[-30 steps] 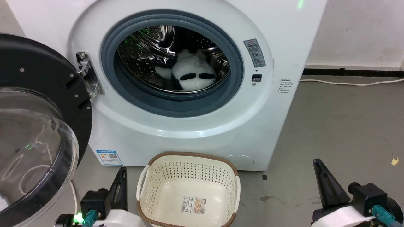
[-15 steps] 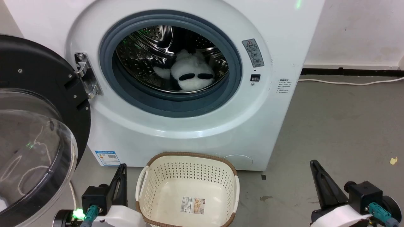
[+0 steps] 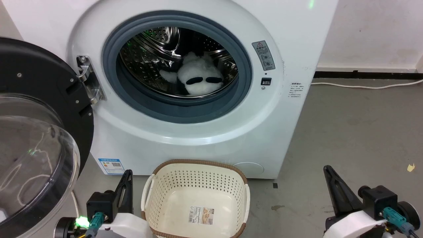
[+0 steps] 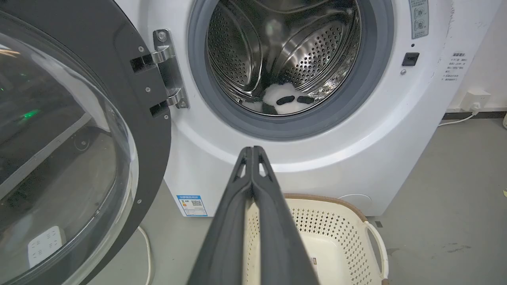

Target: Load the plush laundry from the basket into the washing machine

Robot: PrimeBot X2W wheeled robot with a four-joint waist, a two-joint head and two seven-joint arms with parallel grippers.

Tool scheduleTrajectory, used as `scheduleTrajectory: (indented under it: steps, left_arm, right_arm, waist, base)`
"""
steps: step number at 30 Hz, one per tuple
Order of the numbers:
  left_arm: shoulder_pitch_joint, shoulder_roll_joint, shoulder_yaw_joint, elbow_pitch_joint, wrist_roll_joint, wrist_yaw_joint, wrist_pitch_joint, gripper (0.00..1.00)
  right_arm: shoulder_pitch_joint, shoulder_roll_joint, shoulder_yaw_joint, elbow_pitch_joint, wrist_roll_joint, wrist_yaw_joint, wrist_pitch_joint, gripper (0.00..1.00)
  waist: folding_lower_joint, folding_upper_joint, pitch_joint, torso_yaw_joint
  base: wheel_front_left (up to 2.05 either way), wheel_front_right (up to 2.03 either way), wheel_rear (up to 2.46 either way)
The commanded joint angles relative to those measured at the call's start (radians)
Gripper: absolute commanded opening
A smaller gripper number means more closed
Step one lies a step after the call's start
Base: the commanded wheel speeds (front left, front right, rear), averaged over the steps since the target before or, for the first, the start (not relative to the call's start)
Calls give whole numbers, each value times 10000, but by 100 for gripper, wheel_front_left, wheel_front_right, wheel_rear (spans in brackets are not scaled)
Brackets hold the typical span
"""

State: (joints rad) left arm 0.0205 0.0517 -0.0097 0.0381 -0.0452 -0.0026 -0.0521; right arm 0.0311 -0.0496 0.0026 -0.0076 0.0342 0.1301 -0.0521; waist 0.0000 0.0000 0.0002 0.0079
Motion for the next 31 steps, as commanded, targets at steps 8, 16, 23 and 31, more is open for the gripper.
scheduleTrajectory:
  steps: [8,16,23,31]
  left_arm:
    - [-152,-11,65,-171,201,23,193,0]
    - [-178,-13,81,-276,326,24,357,0]
    - [-201,-14,95,-368,436,26,500,0]
    - [-205,-15,97,-381,452,26,521,0]
  right_arm:
    - [-189,-6,-20,48,-161,5,192,0]
    - [-250,-6,-23,62,-251,6,356,0]
    - [-303,-6,-25,74,-331,6,500,0]
    - [-311,-6,-26,76,-342,6,521,0]
  waist:
    - [1,0,-1,-27]
    - [0,0,-1,-53]
    - [0,0,-2,-76]
    - [0,0,-2,-79]
  base:
    - [0,0,0]
    - [0,0,0]
    - [0,0,0]
    - [0,0,0]
